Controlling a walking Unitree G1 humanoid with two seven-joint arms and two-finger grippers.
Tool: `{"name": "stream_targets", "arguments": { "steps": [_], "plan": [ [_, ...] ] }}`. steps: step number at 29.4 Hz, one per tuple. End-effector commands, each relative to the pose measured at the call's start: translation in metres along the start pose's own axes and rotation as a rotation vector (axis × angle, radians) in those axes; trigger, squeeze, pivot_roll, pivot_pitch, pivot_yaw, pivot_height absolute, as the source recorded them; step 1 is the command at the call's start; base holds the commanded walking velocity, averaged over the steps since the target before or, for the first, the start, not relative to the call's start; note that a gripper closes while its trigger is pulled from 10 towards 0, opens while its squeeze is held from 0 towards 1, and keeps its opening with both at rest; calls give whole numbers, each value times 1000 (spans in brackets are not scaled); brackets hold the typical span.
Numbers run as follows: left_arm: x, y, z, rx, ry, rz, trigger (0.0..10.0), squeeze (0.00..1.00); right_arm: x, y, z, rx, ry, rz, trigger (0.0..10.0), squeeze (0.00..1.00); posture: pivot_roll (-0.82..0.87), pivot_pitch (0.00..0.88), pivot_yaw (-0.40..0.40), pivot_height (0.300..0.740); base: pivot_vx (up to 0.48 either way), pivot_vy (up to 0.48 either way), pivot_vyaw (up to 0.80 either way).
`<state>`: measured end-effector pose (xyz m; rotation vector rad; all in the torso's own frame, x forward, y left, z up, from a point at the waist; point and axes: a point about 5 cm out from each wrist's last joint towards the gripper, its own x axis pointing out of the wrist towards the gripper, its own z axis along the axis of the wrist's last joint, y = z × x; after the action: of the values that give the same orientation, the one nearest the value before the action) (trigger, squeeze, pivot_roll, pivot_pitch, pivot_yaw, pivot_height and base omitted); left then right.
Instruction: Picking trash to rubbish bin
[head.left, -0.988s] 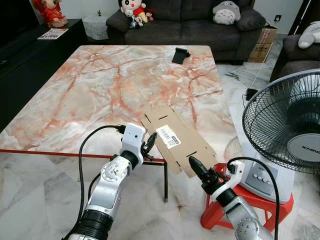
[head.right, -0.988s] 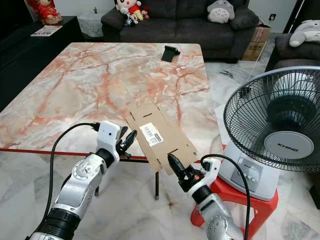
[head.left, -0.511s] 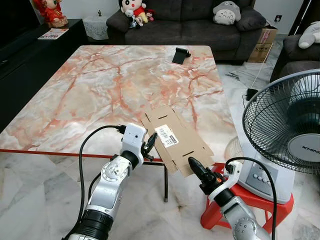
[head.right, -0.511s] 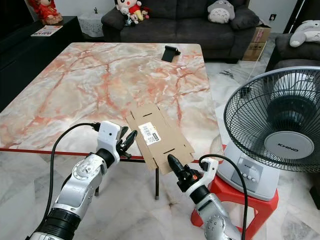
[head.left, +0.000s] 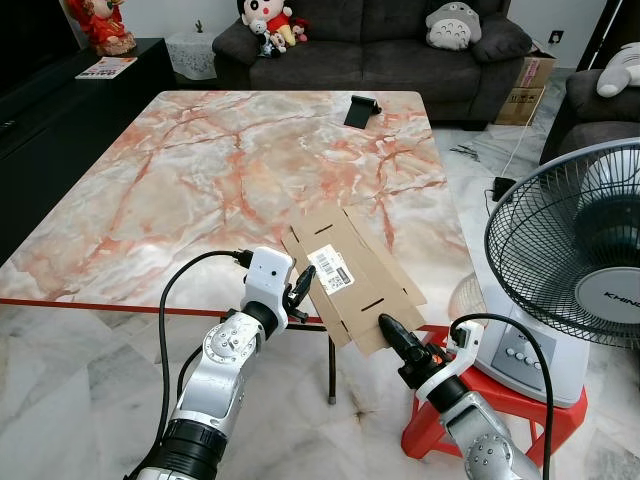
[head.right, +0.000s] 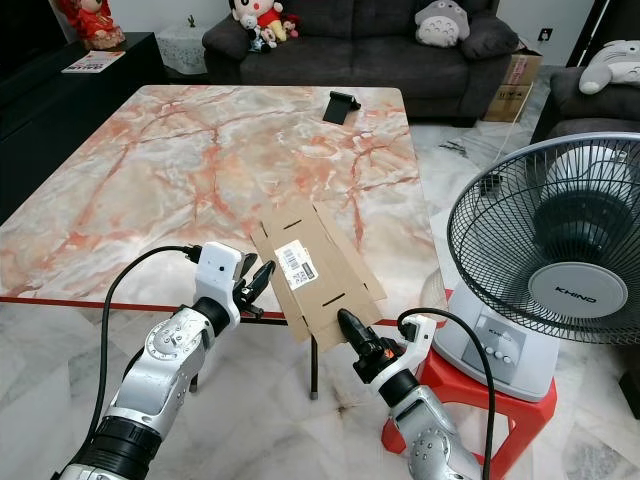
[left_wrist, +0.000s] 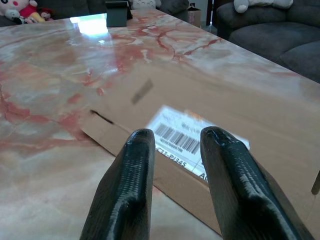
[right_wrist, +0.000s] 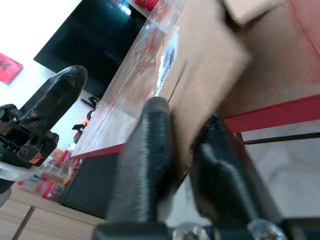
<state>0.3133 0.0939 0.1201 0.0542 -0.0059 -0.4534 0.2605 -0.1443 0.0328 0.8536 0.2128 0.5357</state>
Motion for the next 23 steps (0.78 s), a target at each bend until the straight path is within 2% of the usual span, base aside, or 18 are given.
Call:
{"name": "stream_targets", "arguments": {
  "steps": [1,5,9,10,14,15,16,17,19,20,21,23],
  "plan": [
    [0,0,-1,-2,9,-5,10000,0,2,2,2,-11,-10,11,0,0,32,15,41,740,0,0,0],
    [0,0,0,4,3,-1,10000,0,8,5,9,-37,-36,9,0,0,32,10,43,740,0,0,0],
    [1,3,2,12,-8,20,10000,0,19,14,26,-62,-120,17,0,0,32,0,47,740,0,0,0],
    [2,8,4,20,-26,52,10000,0,34,30,47,-111,-197,55,0,0,26,0,54,740,0,0,0],
    [2,10,7,27,-42,76,10000,0,41,38,55,-171,-212,69,0,0,24,0,56,740,0,0,0],
    [2,14,10,26,-64,110,10000,0,47,44,59,-211,-225,68,0,0,21,0,59,740,0,0,0],
    [2,21,16,27,-104,172,10000,0,57,53,66,-284,-246,55,2157,0,22,0,61,740,0,0,0],
    [1,25,19,27,-123,207,10000,0,62,57,70,-311,-263,47,10000,0,23,0,62,740,0,0,0],
    [0,29,20,27,-133,232,10000,0,65,61,72,-322,-280,46,10000,0,23,0,64,740,0,0,0],
    [0,30,21,31,-140,247,10000,0,66,62,72,-356,-281,33,10000,0,23,0,64,740,0,0,0],
    [-3,35,23,36,-162,288,10000,0,70,66,72,-427,-282,18,10000,0,20,0,66,740,0,0,0],
    [-5,39,24,35,-181,320,10000,0,73,70,70,-442,-287,19,10000,0,19,0,67,740,0,0,0]
  ]
}}
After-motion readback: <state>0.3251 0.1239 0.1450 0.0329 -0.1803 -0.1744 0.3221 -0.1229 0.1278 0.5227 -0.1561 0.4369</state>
